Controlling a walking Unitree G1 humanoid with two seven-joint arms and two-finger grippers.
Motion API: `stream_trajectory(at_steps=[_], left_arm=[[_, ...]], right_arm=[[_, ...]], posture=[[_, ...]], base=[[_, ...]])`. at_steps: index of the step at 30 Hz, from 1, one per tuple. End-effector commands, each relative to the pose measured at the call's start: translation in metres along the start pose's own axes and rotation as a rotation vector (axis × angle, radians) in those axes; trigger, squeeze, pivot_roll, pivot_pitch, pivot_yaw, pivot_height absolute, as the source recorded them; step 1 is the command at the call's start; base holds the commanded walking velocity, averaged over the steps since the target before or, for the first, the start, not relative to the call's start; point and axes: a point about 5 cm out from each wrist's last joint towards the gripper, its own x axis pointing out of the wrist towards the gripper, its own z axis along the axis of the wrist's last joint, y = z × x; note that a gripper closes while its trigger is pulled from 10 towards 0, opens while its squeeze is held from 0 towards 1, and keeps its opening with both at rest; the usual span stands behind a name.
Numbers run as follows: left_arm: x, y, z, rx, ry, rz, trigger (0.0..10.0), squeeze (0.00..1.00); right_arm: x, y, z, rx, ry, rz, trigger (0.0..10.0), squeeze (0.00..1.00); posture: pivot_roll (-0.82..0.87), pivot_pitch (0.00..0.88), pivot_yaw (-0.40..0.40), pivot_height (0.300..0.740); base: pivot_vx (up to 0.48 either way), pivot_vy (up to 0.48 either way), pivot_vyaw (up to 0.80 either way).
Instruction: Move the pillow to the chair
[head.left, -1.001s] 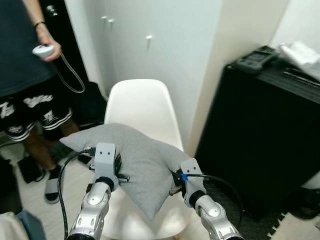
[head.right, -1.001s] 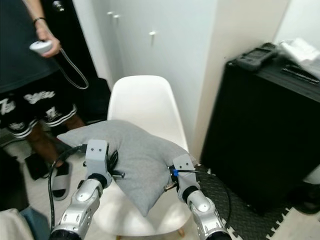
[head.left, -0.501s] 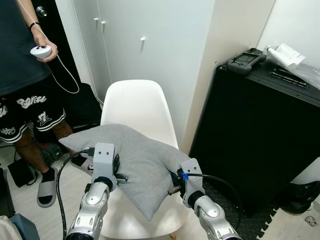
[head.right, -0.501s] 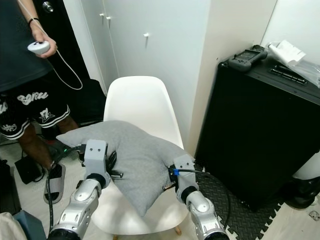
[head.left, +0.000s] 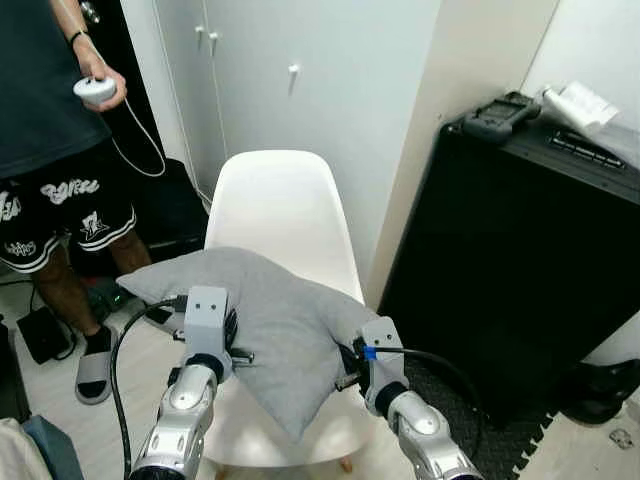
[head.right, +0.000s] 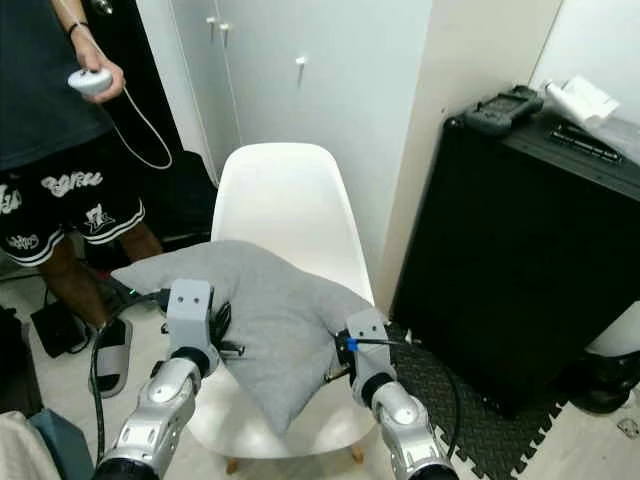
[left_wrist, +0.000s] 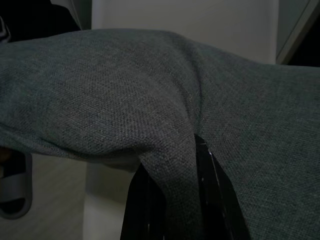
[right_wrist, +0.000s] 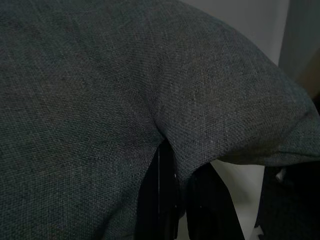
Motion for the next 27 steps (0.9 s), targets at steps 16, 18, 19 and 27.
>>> stream_trajectory(at_steps=[16, 18, 19, 27], left_arm=[[0.004, 0.015, 0.002, 0.037, -0.01, 0.049, 10.0, 0.0], [0.004, 0.016, 0.002, 0.043, -0.008, 0.05, 10.0, 0.0], [0.005, 0.017, 0.001, 0.049, -0.005, 0.054, 10.0, 0.0], [0.01, 0.022, 0.002, 0.066, -0.004, 0.092, 10.0, 0.0]], right_arm=[[0.0, -0.008, -0.001, -0.029, 0.024, -0.022, 10.0, 0.0], [0.0, -0.007, 0.0, -0.02, 0.009, -0.009, 10.0, 0.0], [0.0, -0.007, 0.0, -0.02, 0.008, -0.002, 10.0, 0.0], [0.007, -0.006, 0.006, -0.072, 0.014, 0.017, 10.0, 0.0]], posture=[[0.06, 0.056, -0.001, 0.613], [0.06, 0.06, -0.006, 0.608], [0.06, 0.06, -0.006, 0.603], [0.06, 0.082, -0.022, 0.598]], base=[[0.0, 0.0, 0.0], [0.0, 0.0, 0.0], [0.0, 0.0, 0.0], [0.0, 0.0, 0.0]])
